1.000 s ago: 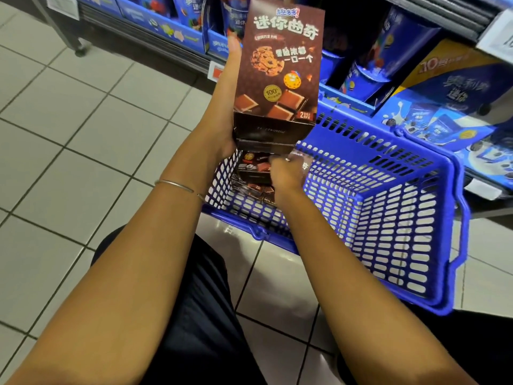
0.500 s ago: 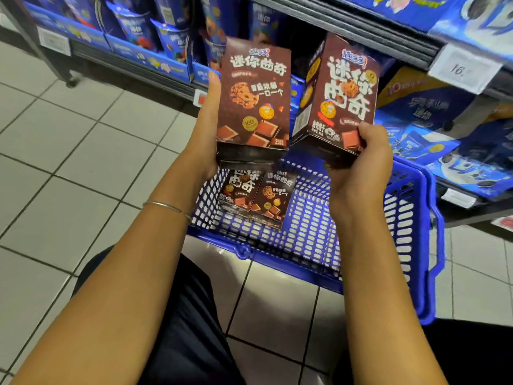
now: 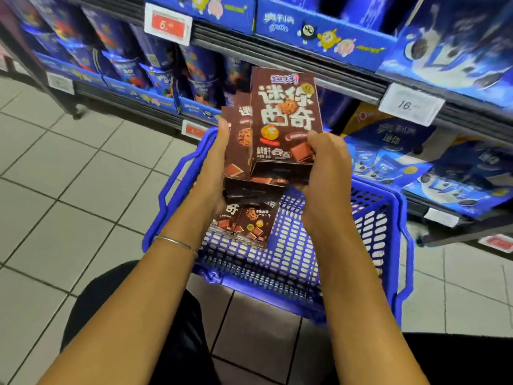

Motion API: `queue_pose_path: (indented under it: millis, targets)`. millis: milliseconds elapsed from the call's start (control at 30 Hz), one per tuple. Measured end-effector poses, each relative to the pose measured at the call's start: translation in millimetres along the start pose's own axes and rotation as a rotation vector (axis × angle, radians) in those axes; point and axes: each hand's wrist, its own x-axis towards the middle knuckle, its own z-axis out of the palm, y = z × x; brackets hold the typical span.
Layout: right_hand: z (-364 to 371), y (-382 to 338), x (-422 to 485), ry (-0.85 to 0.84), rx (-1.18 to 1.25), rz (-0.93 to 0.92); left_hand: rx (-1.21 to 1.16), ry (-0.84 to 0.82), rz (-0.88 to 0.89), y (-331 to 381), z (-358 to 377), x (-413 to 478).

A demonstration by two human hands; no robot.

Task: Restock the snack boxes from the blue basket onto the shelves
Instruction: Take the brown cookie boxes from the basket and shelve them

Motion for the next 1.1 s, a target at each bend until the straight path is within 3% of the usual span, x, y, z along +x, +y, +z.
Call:
queue_pose_path:
  millis: [133, 267, 500, 733, 1100]
  targets:
    - [-3, -61, -11, -0.055, -0.131, 0.032, 0.054, 0.0, -0.119, 28, 40, -41]
    - [-8, -162, -45, -0.03, -0.181, 0.005, 0.083, -0.068, -0.152, 100, 92, -104]
    - [9, -392, -131, -0.044, -0.058, 0.029, 0.051, -0.05, -0.188, 286, 203, -234]
    - [9, -585, -212, -0.127, 0.059, 0.083, 0.011, -0.215, -0.206, 438, 299, -346]
    - [-39, -727, -266, -0.045, 0.101, -0.073, 0.09, -0.363, -0.234, 518, 424, -409]
